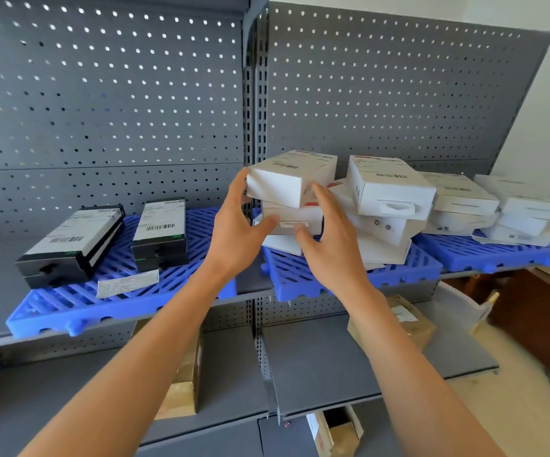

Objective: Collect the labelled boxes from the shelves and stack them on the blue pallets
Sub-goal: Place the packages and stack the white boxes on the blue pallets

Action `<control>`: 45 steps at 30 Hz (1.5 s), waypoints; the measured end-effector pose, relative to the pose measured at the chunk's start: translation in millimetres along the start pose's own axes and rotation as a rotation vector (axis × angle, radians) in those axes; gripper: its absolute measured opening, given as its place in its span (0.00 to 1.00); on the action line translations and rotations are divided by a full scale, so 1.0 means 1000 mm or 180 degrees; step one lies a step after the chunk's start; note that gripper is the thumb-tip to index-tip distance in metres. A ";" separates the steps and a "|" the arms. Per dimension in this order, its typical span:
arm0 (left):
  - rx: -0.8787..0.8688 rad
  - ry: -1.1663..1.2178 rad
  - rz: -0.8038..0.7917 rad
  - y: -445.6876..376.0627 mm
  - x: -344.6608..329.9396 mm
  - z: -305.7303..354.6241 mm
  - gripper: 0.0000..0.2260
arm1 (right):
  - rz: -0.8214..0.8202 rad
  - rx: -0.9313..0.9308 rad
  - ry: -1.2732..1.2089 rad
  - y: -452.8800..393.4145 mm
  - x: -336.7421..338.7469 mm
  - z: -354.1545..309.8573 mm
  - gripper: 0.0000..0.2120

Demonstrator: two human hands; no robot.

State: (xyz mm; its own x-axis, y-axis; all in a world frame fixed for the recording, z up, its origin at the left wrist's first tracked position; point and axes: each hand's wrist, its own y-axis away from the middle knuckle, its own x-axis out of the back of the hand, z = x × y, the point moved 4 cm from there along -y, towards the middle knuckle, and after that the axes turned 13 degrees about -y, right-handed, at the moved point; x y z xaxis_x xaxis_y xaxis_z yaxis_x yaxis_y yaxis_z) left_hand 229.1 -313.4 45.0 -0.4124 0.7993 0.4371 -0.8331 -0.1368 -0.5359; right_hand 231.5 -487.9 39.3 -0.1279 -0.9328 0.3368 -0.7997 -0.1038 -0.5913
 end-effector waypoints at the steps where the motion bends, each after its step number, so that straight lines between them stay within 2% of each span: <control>1: 0.0014 0.0004 0.0042 -0.001 0.000 -0.001 0.38 | 0.0024 0.0025 -0.0065 -0.001 0.000 0.000 0.30; 4: 0.0023 0.0064 0.0105 -0.005 0.001 -0.004 0.35 | 0.0145 0.0063 -0.0203 -0.005 -0.001 -0.002 0.28; 9: 0.0053 0.0119 -0.0074 -0.011 -0.003 -0.008 0.31 | 0.0370 -0.0133 -0.0328 -0.012 -0.004 0.004 0.29; 12: 0.0096 0.0184 -0.0011 -0.012 -0.003 -0.013 0.31 | 0.0411 -0.0195 -0.0395 -0.014 -0.004 0.007 0.29; 23: -0.0092 0.0252 0.0278 0.000 -0.005 -0.010 0.24 | 0.0014 -0.0196 -0.0618 -0.019 0.003 0.013 0.23; 30: -0.0129 0.0289 0.0337 0.004 -0.006 -0.007 0.23 | 0.0233 -0.0175 -0.0723 -0.022 0.005 0.017 0.20; 45: -0.0005 0.0385 0.0534 0.005 -0.006 -0.003 0.23 | 0.0211 -0.0332 -0.0660 -0.023 0.007 0.021 0.19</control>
State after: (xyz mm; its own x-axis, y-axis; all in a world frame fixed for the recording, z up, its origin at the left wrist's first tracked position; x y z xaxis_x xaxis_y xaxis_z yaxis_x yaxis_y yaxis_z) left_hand 228.4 -317.3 37.3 -0.4978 0.8299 0.2518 -0.7559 -0.2730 -0.5950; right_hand 260.7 -498.9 39.9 -0.0678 -0.9884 0.1357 -0.8513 -0.0137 -0.5246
